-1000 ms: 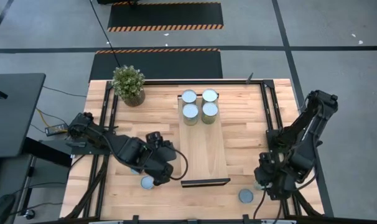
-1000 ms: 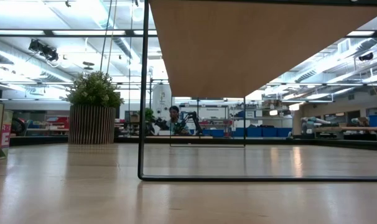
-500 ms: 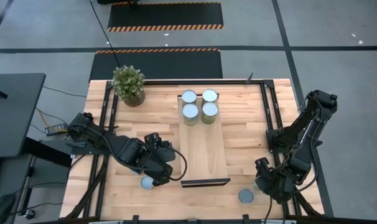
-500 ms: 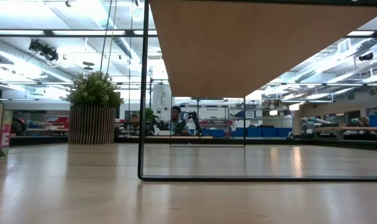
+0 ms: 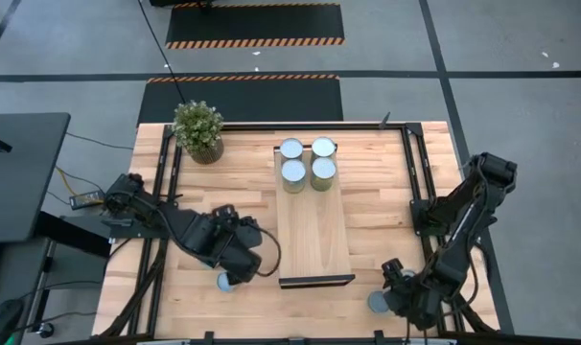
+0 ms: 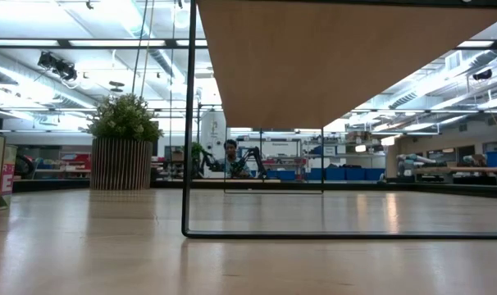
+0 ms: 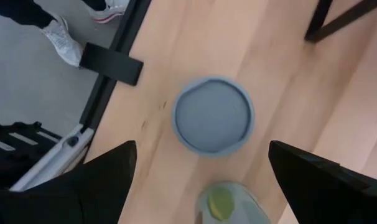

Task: Pick and place cans onto a shelf
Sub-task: Put the small canned peas on the shelf

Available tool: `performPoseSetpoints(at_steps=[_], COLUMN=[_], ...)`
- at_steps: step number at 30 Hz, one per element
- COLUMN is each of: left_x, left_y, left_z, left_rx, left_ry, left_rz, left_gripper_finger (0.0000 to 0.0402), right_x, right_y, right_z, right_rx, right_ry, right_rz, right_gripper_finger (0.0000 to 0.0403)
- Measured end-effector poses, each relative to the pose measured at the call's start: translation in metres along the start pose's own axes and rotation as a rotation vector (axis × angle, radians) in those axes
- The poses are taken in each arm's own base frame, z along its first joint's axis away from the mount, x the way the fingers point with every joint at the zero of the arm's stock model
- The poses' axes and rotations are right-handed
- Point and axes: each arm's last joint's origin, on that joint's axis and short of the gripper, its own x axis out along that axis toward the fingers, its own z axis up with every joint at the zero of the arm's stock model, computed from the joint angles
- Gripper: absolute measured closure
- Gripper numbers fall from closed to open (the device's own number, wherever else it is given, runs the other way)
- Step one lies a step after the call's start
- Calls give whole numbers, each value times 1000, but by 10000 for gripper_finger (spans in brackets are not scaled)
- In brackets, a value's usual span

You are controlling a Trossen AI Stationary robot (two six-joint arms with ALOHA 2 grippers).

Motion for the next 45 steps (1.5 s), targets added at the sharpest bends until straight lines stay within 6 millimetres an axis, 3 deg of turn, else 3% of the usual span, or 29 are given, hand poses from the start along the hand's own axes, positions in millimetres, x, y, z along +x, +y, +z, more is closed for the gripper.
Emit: performPoseSetpoints(at_steps=[4,11,19,27,32,37,45], left_x=[13,48,67,95,118,132,137], left_y=[-11,-15,16,43,50,47,45], left_z=[-20,-56,-100,-142,-151,-158,-153], left_rx=[83,115,-22,-205,-303,-285,-279], left_ry=[43,153,166,252,343,406,205], left_rz=[19,-76,-169,-194,-180,-278,-218], left_gripper_finger=[15,37,59,60,58,50,49], right_x=[-2,-18,-40,-50,-50,-51,-51], right_y=[5,5,-4,-14,-19,-22,-23], right_z=[9,17,15,17,20,21,22], right_rx=[-5,-5,14,93,112,125,131], right_ry=[-5,-39,-45,-69,-71,-69,-69], right_rz=[-42,-112,-145,-142,-148,-144,-144], right_gripper_finger=[31,31,31,31,31,31,31])
